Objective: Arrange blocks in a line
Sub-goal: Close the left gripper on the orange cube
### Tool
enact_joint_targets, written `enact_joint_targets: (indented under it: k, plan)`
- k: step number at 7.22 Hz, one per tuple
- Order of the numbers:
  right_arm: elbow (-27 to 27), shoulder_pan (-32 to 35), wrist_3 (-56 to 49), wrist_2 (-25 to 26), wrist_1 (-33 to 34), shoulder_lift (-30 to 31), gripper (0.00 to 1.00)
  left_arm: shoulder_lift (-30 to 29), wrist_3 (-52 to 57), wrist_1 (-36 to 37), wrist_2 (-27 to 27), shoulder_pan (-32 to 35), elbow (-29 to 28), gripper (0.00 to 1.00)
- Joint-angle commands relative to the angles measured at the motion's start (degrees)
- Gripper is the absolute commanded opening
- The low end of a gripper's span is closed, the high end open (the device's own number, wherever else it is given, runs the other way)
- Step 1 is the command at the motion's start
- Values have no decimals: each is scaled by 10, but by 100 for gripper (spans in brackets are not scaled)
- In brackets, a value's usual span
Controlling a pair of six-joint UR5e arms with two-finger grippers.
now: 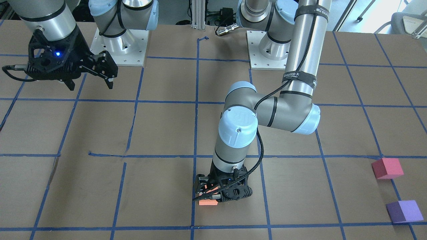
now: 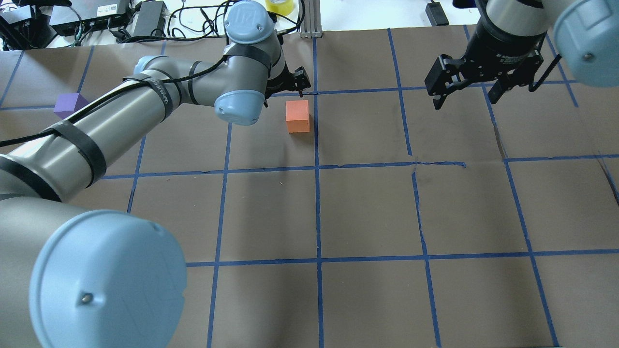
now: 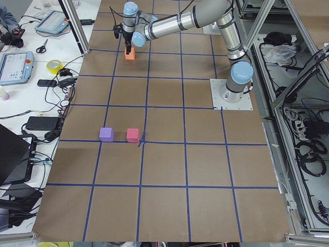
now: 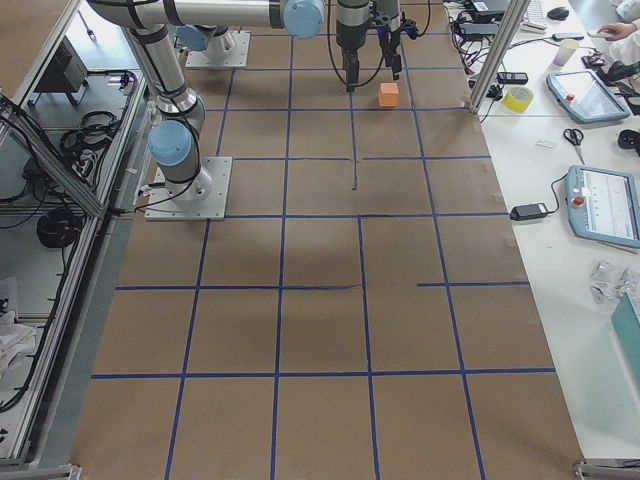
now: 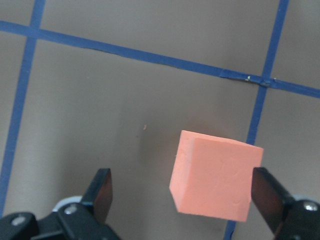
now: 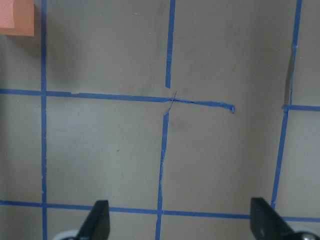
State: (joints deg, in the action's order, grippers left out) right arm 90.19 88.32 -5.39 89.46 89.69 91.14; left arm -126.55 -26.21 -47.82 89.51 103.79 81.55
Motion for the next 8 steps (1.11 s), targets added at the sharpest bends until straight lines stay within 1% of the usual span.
enact_joint_targets:
  k: [1,2,3,4,5,6,7,8]
  plan:
    - [3,1,3,2,-36,21,100,-33,15,-4,8,14,-19,100]
    - [3,2,6,3,-37,22,100,-37,41,-7,8,14,-17,100]
    - [3,2,5,12,-36,22,100,-48,38,-16,7,16,-16,100]
    - [4,2,5,35,-37,22,100,-49,41,-29,8,18,-17,100]
    - [3,2,4,47,-36,21,100,-53,43,-29,8,18,-17,100]
    - [3,2,4,40,-36,21,100,-58,40,-29,8,18,-17,100]
    - [3,2,3,40,-36,18,100,-57,39,-27,8,18,-17,87]
    - [4,2,3,40,-35,15,100,-56,42,-26,8,18,-18,60]
